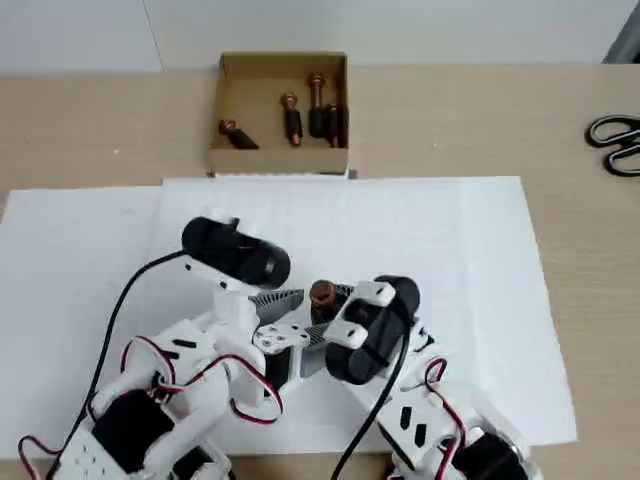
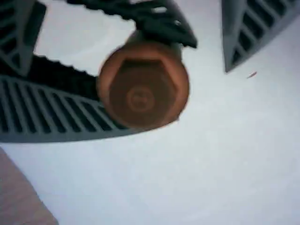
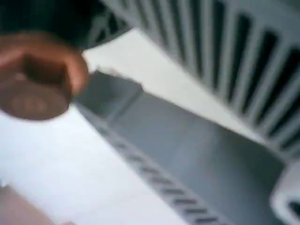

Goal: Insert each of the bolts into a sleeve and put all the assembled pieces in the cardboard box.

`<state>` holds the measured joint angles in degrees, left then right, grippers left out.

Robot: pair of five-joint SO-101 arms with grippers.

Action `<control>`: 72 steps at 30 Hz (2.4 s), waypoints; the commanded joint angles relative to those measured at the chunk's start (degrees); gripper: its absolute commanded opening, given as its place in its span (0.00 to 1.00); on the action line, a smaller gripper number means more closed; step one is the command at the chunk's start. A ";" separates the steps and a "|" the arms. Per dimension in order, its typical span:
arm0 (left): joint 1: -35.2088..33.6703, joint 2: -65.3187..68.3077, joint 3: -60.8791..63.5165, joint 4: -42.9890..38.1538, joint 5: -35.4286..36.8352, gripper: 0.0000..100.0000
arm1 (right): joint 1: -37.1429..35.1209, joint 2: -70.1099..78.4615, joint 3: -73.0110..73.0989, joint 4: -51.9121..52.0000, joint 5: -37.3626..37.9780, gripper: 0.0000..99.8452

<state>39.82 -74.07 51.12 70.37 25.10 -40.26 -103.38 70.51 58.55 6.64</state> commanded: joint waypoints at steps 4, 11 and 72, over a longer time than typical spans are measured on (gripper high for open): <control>-0.70 -0.09 -3.91 1.14 -0.70 0.26 | 0.92 -0.31 -1.67 -1.54 0.35 0.00; -10.29 0.00 -9.80 0.79 -5.71 0.26 | 0.92 -0.31 -1.67 -1.45 0.35 0.00; -39.91 -0.09 33.89 -19.34 -16.35 0.01 | 28.26 28.62 -24.09 1.89 -17.05 0.00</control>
<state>0.00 -73.63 85.49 51.82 8.75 -12.48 -83.78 54.68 63.56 -8.57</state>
